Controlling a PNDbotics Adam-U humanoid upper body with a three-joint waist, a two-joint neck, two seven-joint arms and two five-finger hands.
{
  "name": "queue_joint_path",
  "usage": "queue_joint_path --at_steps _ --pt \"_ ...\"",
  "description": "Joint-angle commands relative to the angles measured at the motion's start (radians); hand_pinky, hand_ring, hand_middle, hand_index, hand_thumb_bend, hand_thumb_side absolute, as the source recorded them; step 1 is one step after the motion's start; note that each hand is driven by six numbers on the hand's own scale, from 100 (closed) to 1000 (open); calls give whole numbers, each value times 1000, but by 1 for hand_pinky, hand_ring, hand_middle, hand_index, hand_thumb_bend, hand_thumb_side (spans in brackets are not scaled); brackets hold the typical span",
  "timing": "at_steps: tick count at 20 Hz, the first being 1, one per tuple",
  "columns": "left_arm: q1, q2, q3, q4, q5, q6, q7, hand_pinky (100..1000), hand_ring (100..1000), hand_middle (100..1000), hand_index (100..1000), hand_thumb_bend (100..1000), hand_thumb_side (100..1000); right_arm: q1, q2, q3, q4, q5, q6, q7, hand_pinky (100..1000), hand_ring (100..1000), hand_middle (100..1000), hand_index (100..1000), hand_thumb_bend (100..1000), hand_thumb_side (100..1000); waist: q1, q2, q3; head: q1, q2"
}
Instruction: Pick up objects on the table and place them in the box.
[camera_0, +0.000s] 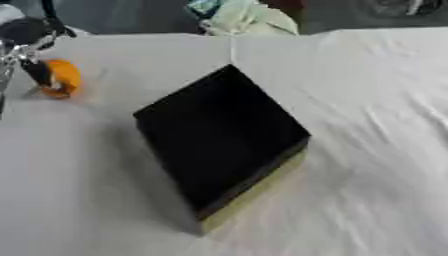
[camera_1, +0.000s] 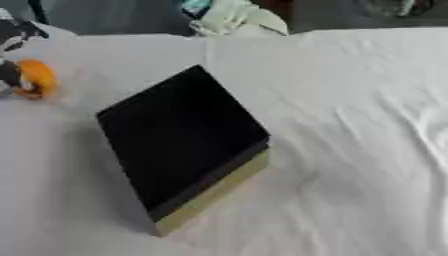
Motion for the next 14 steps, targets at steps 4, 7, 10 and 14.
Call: queue_joint_path --at_steps 4,7,10,14 --pt "-19 21 12 8 0 35 -34 610 749 803 874 622 100 -17 -18 -10 -7 -11 -5 2 674 561 609 817 100 865 -2 -3 -8 9 -20" --pt "-18 18 14 11 10 46 -41 604 746 794 860 593 100 -19 -17 -9 -4 -14 -8 5 675 561 609 817 100 867 -4 3 -12 17 -28" --pt "-17 17 12 19 21 50 -66 528 696 736 789 553 100 -19 -16 -9 -1 -17 -9 8 675 561 608 818 100 868 -6 6 -13 16 -24" --pt "-17 20 9 14 31 53 -77 351 555 591 655 584 100 -18 -15 -8 2 -20 -11 11 675 561 608 818 100 869 -6 5 -12 16 -19"
